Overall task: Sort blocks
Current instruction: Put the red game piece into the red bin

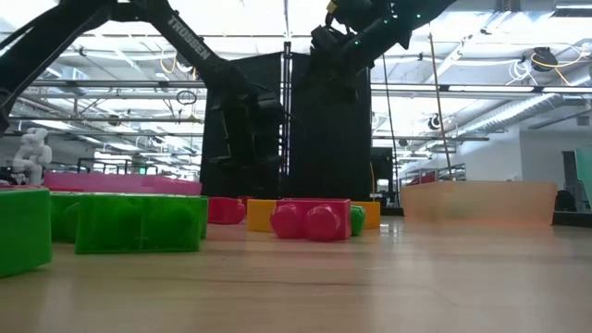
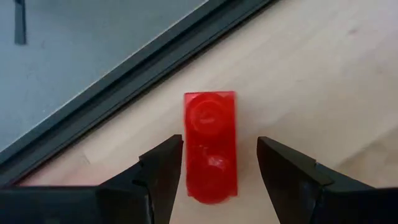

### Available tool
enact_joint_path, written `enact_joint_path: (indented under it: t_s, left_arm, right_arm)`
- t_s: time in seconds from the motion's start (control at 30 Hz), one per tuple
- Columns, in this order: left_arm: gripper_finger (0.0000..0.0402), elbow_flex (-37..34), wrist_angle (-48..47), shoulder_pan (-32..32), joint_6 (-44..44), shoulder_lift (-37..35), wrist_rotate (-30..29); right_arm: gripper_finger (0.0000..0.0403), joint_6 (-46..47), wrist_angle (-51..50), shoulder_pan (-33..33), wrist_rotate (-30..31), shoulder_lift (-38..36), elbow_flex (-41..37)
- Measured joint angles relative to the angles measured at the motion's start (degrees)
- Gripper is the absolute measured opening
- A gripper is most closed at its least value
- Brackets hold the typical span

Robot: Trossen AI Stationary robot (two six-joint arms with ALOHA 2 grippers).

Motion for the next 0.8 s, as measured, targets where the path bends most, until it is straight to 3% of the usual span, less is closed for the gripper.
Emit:
enact_joint_path:
  t_s: [0.33, 0.43, 0.57, 0.8]
  left_arm:
    - [0.0213, 0.3, 0.2, 0.2, -0.1, 4.4, 3.9]
    - [0.0193, 0.3, -0.2, 0.1, -0.3, 5.2, 4.8]
    - [0.0137, 0.2, -0.1, -0.1, -0.1, 4.8, 4.9]
    - [0.0136, 0.0, -1.3, -0.1, 0.1, 3.1, 5.2]
  right_arm:
    - [0.0279, 0.0, -0.1, 0.0, 0.0, 0.0, 0.0]
    - [0.0279, 0.0, -0.1, 0.0, 0.0, 0.0, 0.0]
    - [0.0279, 0.4, -0.2, 0.0, 0.0, 0.0, 0.0]
    - [0.0259, 1.4, -1.3, 0.1, 0.0, 0.0, 0.0]
